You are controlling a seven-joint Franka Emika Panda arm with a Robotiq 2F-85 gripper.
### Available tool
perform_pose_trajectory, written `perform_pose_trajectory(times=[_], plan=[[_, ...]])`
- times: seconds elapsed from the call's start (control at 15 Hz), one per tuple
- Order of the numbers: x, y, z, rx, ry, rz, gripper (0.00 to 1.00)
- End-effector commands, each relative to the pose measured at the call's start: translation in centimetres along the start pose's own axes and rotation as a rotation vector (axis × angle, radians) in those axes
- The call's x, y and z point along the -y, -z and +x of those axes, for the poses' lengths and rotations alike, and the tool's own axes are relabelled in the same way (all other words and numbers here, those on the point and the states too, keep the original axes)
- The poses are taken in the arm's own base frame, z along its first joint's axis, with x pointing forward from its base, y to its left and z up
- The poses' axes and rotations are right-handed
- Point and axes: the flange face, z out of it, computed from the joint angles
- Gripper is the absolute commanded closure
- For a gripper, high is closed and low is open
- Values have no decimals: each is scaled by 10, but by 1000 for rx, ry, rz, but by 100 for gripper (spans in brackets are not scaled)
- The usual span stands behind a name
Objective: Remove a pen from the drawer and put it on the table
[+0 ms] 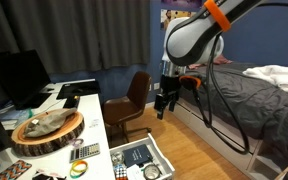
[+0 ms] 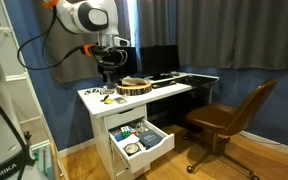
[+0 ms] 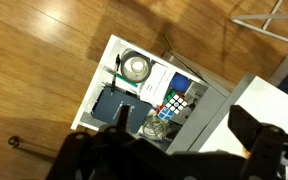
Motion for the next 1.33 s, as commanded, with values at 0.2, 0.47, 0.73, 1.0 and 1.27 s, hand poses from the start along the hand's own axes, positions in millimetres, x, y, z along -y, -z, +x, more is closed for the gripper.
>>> perform_pose_trajectory(times=[0.2, 0.47, 0.73, 1.0, 1.27], plan=[[-15, -78, 68, 54, 44, -12, 0], [-31, -121, 87, 54, 93, -88, 0], [-57, -167, 92, 101, 84, -135, 0], [-82, -212, 97, 185, 24, -140, 0], [-84, -219, 90, 202, 31, -124, 0]])
